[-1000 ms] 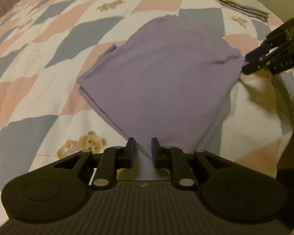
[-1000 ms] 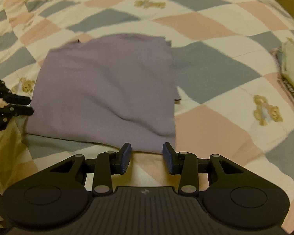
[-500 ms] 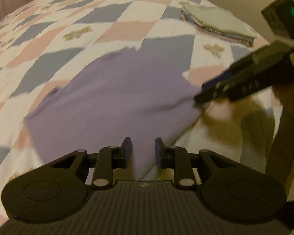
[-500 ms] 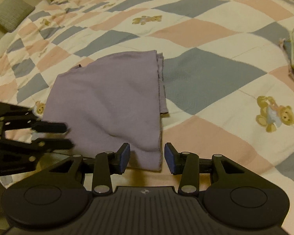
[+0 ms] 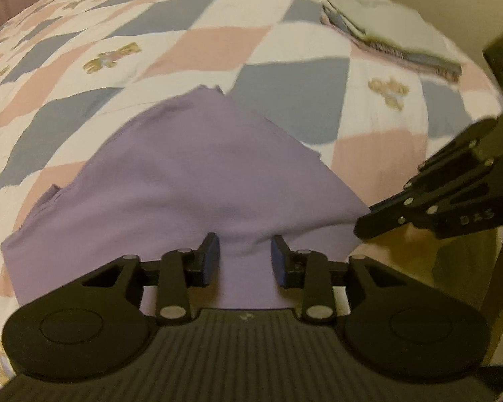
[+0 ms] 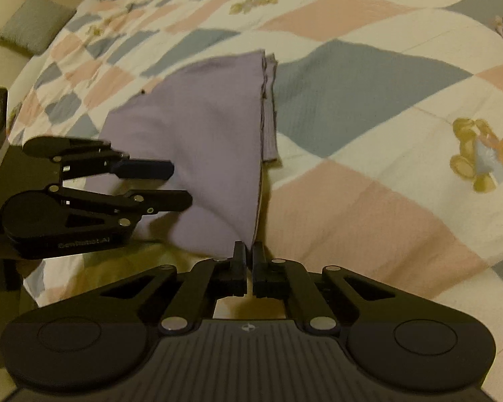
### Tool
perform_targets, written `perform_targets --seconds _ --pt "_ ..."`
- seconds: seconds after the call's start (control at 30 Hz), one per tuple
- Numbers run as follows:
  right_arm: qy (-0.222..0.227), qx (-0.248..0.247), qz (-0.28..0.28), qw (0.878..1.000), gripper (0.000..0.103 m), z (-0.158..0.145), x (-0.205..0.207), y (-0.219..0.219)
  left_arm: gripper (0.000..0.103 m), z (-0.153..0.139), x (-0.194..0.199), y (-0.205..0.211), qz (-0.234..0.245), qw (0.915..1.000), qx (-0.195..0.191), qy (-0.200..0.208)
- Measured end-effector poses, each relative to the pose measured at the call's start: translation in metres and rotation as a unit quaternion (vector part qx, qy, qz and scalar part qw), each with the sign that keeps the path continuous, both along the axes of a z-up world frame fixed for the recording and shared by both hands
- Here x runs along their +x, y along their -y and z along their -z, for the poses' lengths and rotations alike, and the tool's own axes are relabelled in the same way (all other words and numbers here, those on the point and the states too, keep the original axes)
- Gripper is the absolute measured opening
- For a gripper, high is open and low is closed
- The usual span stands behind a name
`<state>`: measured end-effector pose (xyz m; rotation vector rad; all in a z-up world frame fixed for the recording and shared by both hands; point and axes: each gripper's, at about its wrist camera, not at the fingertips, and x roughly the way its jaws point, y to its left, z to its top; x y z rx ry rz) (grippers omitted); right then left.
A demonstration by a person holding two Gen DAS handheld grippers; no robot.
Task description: Fold clothes
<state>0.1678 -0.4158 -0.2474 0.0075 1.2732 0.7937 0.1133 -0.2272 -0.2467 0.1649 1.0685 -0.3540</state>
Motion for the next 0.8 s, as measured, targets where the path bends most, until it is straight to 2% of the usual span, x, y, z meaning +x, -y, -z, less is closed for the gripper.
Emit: perform_targets --seconds 0.07,0.13,0.2,0.33,0.4,0.47,0.5,0.6,0.7,0.8 --pt "0.006 0.002 0.002 1.000 0.004 -0.005 0.001 0.004 0.029 -0.004 -0.002 0.002 0.010 0.9999 0.004 -0.002" --pt "0.015 0.014 0.018 1.000 0.013 -0.011 0.004 0.010 0.029 -0.013 -0.005 -0.001 0.004 1.0000 -0.009 0.003" --pt "0.023 0.030 0.039 0.999 0.017 -0.016 0.008 0.016 0.029 -0.018 -0.007 -0.003 -0.003 0.9998 -0.014 0.011" --pt "0.024 0.044 0.052 0.997 0.018 -0.014 0.019 0.011 0.029 -0.009 -0.001 0.005 -0.006 0.9999 -0.011 0.003" --pt "0.021 0.048 0.052 0.997 0.018 -0.010 0.025 0.004 0.032 -0.004 0.001 0.010 -0.001 1.0000 -0.004 -0.001" --pt "0.009 0.050 0.053 0.997 0.017 -0.003 0.028 -0.002 0.033 -0.001 0.002 0.014 0.007 1.0000 0.003 -0.003" --pt "0.009 0.047 0.050 0.998 0.010 -0.003 0.027 -0.005 0.032 -0.005 0.002 0.011 0.002 1.0000 -0.005 0.000" --pt "0.011 0.031 0.039 0.999 0.002 -0.001 0.024 -0.012 0.031 -0.021 -0.001 -0.002 -0.029 0.9990 -0.022 0.027" --pt "0.010 0.016 0.039 0.999 0.001 0.001 0.020 -0.009 0.029 -0.020 0.006 -0.015 -0.052 0.9983 -0.014 0.024" --pt "0.007 0.007 0.039 0.999 0.001 0.004 0.017 -0.009 0.028 -0.007 0.016 -0.017 -0.047 0.9989 -0.007 0.006"
